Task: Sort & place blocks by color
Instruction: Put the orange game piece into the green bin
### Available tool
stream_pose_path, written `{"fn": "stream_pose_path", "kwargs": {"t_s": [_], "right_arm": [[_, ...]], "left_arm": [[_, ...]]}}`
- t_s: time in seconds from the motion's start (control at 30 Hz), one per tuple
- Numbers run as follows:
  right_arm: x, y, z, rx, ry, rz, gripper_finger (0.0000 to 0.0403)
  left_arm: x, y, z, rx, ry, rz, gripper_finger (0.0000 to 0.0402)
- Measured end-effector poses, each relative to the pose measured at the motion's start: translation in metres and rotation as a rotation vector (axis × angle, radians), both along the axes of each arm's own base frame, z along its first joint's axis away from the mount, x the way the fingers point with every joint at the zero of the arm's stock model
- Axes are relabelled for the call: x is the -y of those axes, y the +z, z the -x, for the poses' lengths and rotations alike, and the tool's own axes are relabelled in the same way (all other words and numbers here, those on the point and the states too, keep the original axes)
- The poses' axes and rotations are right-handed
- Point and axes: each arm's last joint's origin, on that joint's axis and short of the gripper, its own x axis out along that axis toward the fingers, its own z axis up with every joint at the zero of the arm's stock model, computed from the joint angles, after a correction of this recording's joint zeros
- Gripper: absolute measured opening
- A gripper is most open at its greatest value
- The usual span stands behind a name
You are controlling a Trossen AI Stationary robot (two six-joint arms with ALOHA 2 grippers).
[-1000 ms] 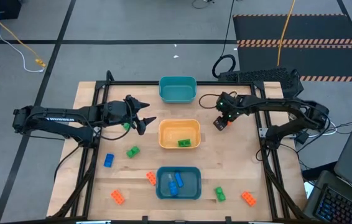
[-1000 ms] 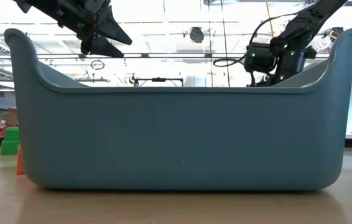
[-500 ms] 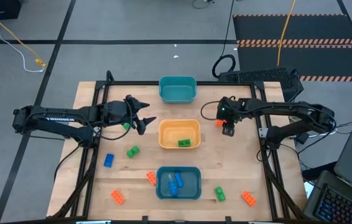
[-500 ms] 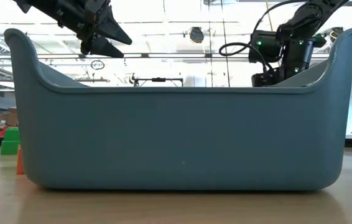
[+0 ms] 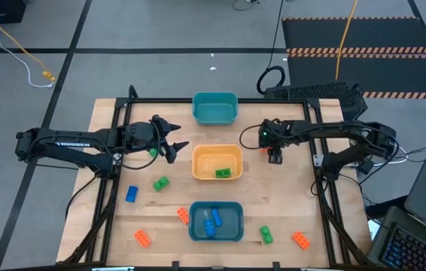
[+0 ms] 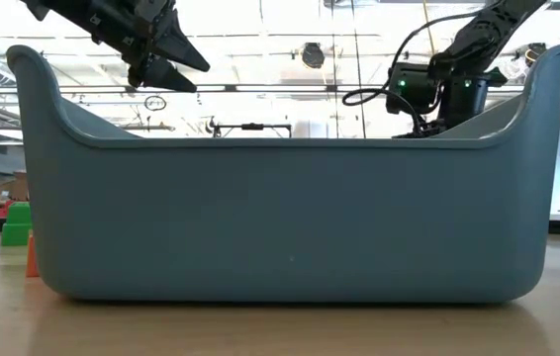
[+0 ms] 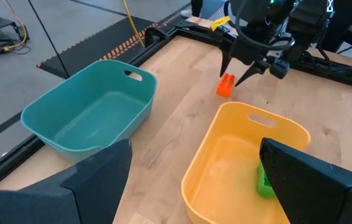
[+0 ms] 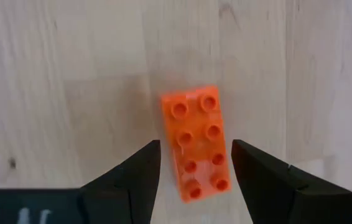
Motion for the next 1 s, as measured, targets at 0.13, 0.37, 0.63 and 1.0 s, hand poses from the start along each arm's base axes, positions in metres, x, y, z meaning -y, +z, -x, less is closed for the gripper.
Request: {"fn": "stream_pose_path", "kwargs": {"t_s": [0.13,0.37,0.63,1.0], "right_arm": [[0.000,-0.001,-0.001,0.016,0.004,0.007,0.0232],[-0.002,-0.017,0.008,0.028,-0.011,0.008,0.0286],[-0.006,-0.025,0.017,0.044,-0.102,-0.016,0.0255],[-0.009,-0.011,0.015,0.185,-0.144,-0.045,0.0127]], "left_arm": [[0.000,0.000,0.000,-0.001,0.000,0.000,0.0356],[0.000,0.000,0.000,0.000,0.000,0.000,0.0356],[0.000,0.000,0.000,0.000,0.000,0.000,0.0356],[0.000,0.000,0.000,0.000,0.000,0.000,0.0356]]}}
